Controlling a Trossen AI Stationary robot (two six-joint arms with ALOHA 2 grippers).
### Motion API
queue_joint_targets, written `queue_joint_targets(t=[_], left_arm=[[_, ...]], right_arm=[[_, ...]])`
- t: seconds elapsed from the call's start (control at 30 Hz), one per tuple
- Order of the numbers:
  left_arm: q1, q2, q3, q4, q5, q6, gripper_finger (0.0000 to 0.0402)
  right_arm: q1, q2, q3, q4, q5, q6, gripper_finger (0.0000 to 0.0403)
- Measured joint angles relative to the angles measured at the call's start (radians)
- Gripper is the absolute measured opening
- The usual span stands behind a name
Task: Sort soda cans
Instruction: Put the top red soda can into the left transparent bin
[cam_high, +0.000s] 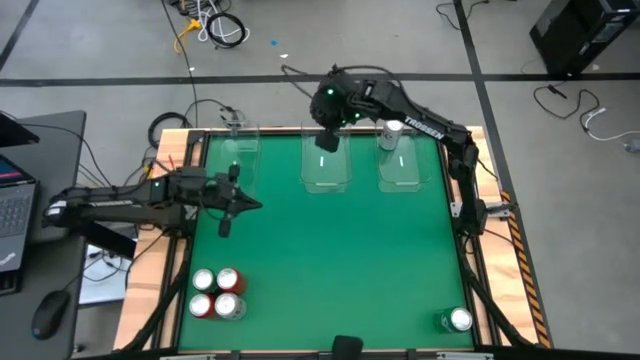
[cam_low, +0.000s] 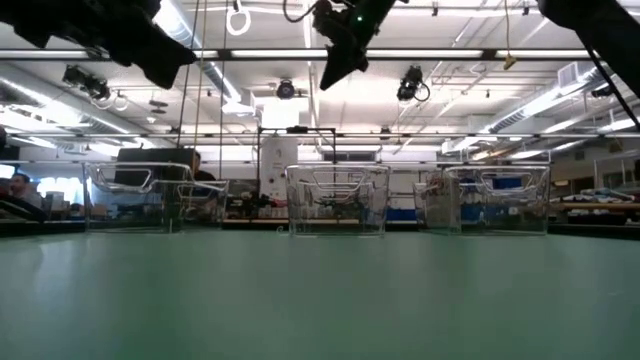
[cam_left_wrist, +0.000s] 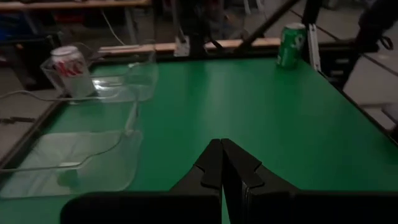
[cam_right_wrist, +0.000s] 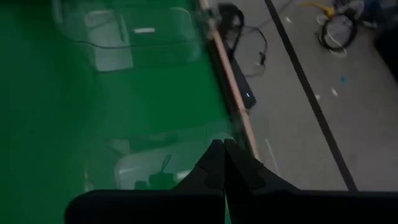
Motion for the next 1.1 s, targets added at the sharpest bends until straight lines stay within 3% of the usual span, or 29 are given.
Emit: queue_joint_targets(t=[0.3, 0.63, 0.93, 1.1], left_arm=[[-0.064, 0.03, 0.053, 0.002, -0.033, 0.023, 0.0002], [-0.072, 0.031, 0.062, 0.027, -0.042, -0.002, 0.0002], [-0.072, 0.031, 0.062, 0.049, -0.043, -0.032, 0.0003], [-0.072, 0.031, 0.062, 0.05, -0.059, -0.002, 0.0004]], right_arm=[[0.08, -0.013, -0.229, 0.252, -0.031, -0.004, 0.0002], [0.125, -0.19, -0.629, 0.643, -0.042, 0.082, 0.0001], [0.171, -0.413, -1.103, 1.225, -0.038, 0.191, 0.0001], [0.205, -0.489, -1.352, 1.579, 0.068, 0.178, 0.0002]])
